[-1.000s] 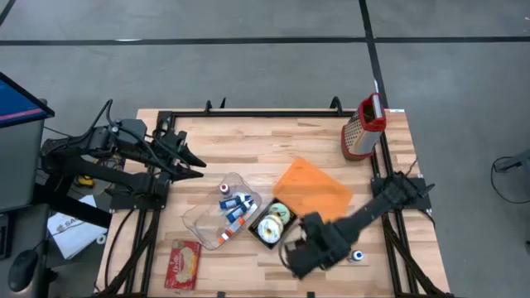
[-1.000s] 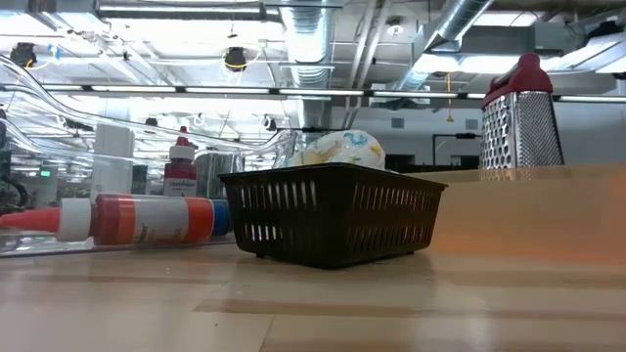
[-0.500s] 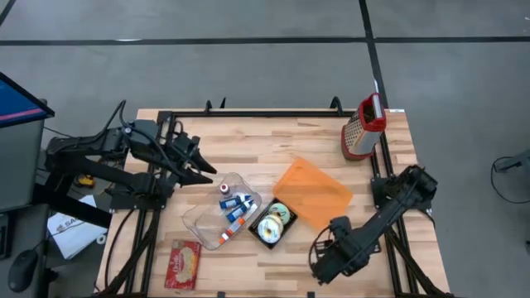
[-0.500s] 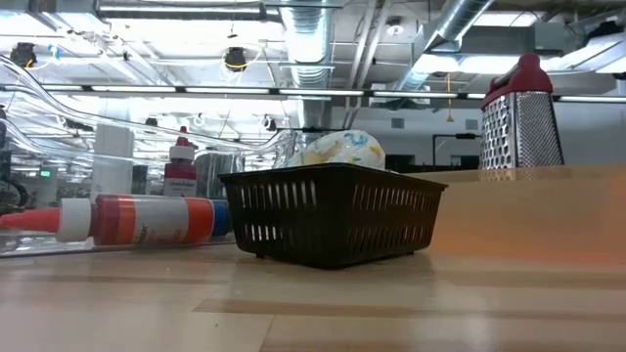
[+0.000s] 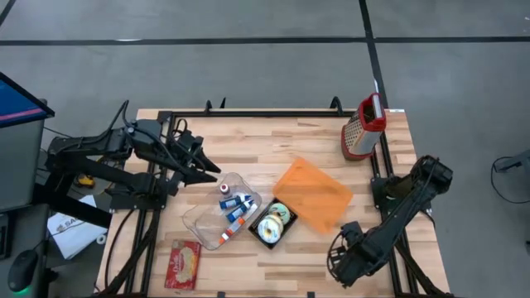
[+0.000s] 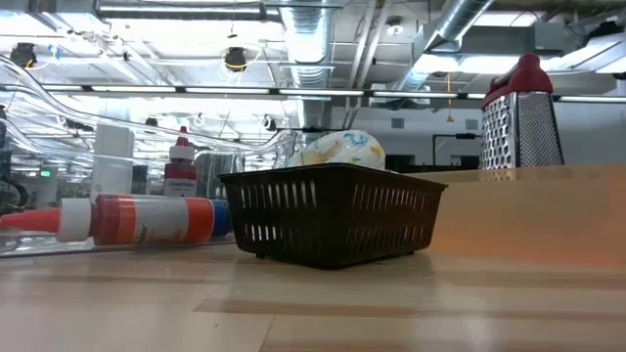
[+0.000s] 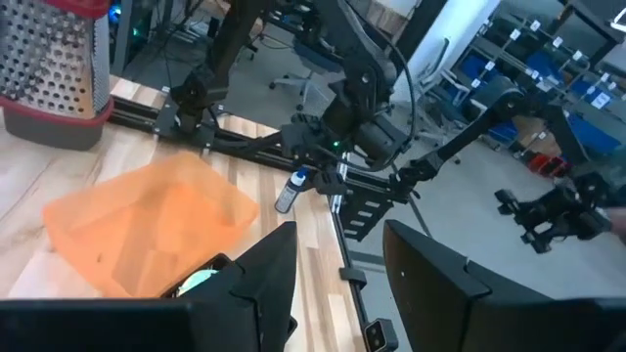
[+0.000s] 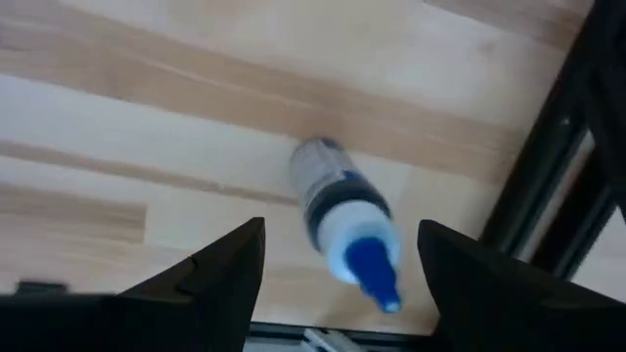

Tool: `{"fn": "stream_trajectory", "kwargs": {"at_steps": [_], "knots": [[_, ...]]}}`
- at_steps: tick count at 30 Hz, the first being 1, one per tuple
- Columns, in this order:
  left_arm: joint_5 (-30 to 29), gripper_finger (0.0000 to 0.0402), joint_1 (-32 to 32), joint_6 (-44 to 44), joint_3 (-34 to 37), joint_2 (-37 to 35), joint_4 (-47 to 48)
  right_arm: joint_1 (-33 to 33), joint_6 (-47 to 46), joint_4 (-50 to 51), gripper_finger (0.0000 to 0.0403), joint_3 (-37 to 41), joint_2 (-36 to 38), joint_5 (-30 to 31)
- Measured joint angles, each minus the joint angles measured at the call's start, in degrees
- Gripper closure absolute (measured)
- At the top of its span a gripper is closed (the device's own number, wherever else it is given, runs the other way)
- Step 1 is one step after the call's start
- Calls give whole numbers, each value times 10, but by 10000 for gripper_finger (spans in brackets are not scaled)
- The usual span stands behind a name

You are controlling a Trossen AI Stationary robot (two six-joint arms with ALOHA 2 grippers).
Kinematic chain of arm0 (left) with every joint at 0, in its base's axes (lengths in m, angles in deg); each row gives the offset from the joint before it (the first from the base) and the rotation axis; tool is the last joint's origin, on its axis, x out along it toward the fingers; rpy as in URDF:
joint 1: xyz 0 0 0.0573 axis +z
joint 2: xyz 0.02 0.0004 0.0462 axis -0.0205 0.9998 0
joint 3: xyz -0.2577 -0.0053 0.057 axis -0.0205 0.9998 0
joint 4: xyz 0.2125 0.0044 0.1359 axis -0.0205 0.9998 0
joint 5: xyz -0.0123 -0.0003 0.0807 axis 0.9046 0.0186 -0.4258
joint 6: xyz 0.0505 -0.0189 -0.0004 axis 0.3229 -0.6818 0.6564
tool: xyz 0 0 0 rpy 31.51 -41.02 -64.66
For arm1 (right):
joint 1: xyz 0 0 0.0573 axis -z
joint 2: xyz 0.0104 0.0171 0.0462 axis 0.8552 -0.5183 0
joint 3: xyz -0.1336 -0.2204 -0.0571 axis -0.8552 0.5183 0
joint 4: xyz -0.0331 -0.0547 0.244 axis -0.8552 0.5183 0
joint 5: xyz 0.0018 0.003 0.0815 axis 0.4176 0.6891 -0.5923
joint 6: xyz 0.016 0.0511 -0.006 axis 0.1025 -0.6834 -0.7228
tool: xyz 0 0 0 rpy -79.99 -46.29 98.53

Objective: Pick & Place Food Item
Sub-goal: Put the blue food coloring bottle into the transparent bin

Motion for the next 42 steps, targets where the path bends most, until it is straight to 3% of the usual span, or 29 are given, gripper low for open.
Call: {"fn": "stream_trajectory", "kwargs": {"at_steps": [14, 32, 36, 42], "knots": [[-3, 252, 43, -32, 0, 0, -18, -24, 2, -87, 155, 67, 8, 1], [-3, 252, 58, -33, 0, 0, -28, -42, -2, -82, 381, 67, 17, 9], [-2, 252, 58, -33, 0, 0, -28, -40, -2, -83, 375, 67, 32, 16], [-2, 252, 58, -33, 0, 0, -27, -25, 0, -66, 293, 67, 45, 16]]}}
